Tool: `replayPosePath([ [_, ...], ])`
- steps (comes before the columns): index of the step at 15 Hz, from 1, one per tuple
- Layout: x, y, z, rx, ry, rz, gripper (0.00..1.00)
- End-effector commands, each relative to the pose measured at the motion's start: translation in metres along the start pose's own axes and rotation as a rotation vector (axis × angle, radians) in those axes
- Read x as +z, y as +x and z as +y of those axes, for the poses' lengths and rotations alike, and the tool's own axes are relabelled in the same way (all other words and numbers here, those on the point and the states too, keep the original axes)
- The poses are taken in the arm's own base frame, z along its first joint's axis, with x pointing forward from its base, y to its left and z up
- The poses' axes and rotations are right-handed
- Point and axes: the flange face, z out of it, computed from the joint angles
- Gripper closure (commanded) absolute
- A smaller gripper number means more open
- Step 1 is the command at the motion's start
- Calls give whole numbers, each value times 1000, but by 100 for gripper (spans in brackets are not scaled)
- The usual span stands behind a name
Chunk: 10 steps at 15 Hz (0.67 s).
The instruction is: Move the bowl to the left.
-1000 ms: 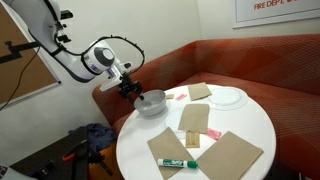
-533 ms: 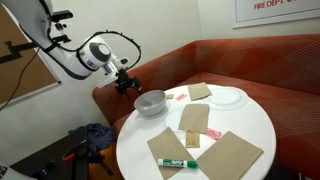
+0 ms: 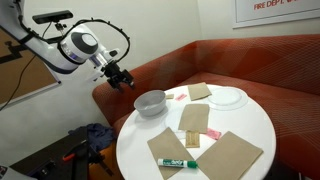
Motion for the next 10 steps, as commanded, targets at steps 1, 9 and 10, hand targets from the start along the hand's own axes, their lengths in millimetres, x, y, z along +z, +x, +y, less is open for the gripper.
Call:
replayPosePath([
  [1, -29, -27, 14, 102, 18, 41, 0],
  [9, -48, -46, 33, 180, 22, 73, 0],
  [10, -42, -38, 28, 147, 6, 47, 0],
])
